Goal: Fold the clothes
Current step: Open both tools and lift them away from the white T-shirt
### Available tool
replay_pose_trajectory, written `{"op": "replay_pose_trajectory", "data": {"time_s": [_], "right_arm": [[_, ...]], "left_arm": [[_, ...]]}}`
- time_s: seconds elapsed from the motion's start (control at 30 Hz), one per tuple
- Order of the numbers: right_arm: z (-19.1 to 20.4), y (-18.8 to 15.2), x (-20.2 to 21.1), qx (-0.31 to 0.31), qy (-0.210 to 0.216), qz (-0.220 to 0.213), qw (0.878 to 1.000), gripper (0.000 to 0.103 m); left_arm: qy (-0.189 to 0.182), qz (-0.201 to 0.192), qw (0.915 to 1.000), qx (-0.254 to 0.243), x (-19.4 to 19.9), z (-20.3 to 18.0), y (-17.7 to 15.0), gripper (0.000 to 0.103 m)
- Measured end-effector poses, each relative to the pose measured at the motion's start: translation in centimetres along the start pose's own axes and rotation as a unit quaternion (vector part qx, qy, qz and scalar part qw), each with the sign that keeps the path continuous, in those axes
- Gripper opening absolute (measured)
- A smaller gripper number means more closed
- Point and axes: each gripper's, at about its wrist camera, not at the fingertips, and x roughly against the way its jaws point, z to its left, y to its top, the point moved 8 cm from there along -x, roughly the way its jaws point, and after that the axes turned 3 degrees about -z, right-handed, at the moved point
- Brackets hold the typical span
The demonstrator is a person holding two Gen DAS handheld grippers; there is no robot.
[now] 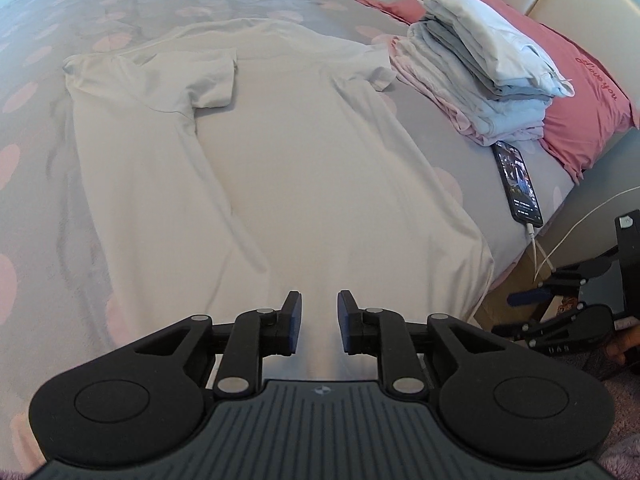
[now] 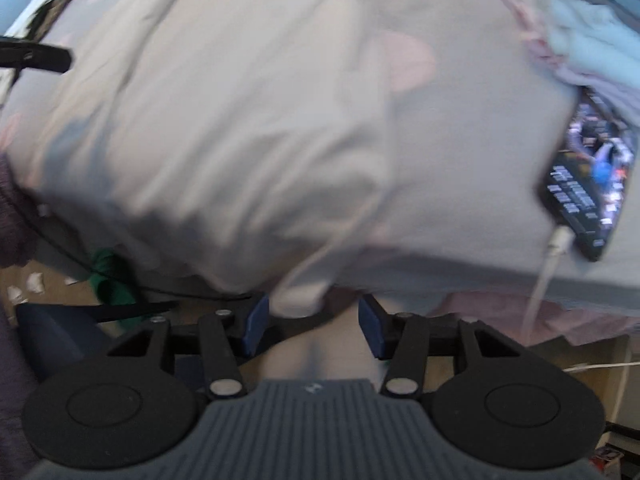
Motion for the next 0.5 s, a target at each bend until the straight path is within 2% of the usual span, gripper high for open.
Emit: {"op": "replay_pose_trajectory", "data": {"time_s": [0.13, 0.3, 0.43, 0.5], "right_arm": [[-0.7, 0.7, -0.8, 0.000, 0.016, -0.008, 1.000, 0.049], [0.5, -0.4, -3.0, 0.028, 0.039, 0.025, 0.999, 0.044], [1.2, -0.6, -4.9, 0.064, 0.027, 0.022, 0.997, 0.042], [1.3, -0.4, -5.6, 0.061, 0.029, 0.012, 0.998, 0.042]], "left_arm": [[-0.002, 0.002, 1.0000, -0.001, -0.2, -0.2, 0.1, 0.017], [0.002, 0.003, 1.0000, 0.007, -0.3, 0.2, 0.0, 0.018], [0.001, 0.008, 1.0000, 0.003, -0.7, 0.0, -0.1, 0.018], [-0.001, 0.009, 1.0000, -0.002, -0.7, -0.3, -0.1, 0.019]]}}
